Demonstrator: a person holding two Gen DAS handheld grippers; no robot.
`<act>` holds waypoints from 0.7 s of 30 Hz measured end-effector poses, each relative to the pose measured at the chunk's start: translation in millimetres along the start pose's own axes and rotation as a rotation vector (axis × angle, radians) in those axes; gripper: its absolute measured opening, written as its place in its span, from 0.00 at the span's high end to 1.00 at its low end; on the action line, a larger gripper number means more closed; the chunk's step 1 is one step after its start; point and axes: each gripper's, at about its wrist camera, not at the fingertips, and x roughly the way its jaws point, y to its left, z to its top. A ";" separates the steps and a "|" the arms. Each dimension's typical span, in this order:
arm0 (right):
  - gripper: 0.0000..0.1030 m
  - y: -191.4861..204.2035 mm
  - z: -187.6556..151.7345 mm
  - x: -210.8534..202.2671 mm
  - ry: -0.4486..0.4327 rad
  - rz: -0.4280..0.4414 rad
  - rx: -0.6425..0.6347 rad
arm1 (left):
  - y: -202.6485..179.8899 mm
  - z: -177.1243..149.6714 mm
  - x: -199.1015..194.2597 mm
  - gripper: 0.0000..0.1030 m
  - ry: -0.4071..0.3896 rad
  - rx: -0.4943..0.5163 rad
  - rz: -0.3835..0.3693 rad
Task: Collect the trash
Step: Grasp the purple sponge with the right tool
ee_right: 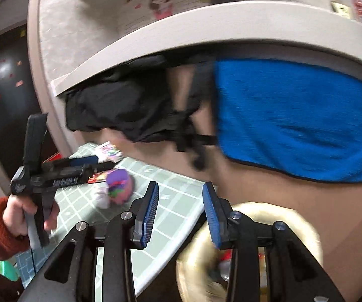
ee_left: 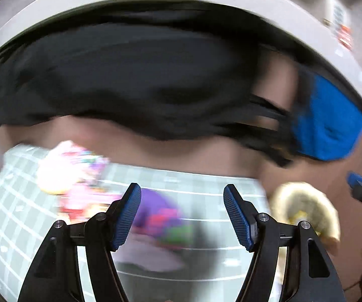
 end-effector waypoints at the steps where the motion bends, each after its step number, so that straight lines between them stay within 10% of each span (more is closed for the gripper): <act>1: 0.67 11.0 2.3 11.1 0.013 0.017 -0.013 | 22.1 2.6 2.5 0.34 0.006 -0.034 0.012; 11: 0.67 86.3 11.8 89.6 0.090 0.082 -0.052 | 219.5 31.5 64.6 0.35 0.032 -0.421 0.093; 21: 0.67 97.1 -2.5 136.3 0.185 0.101 -0.074 | 248.2 42.4 124.9 0.43 0.131 -0.416 0.067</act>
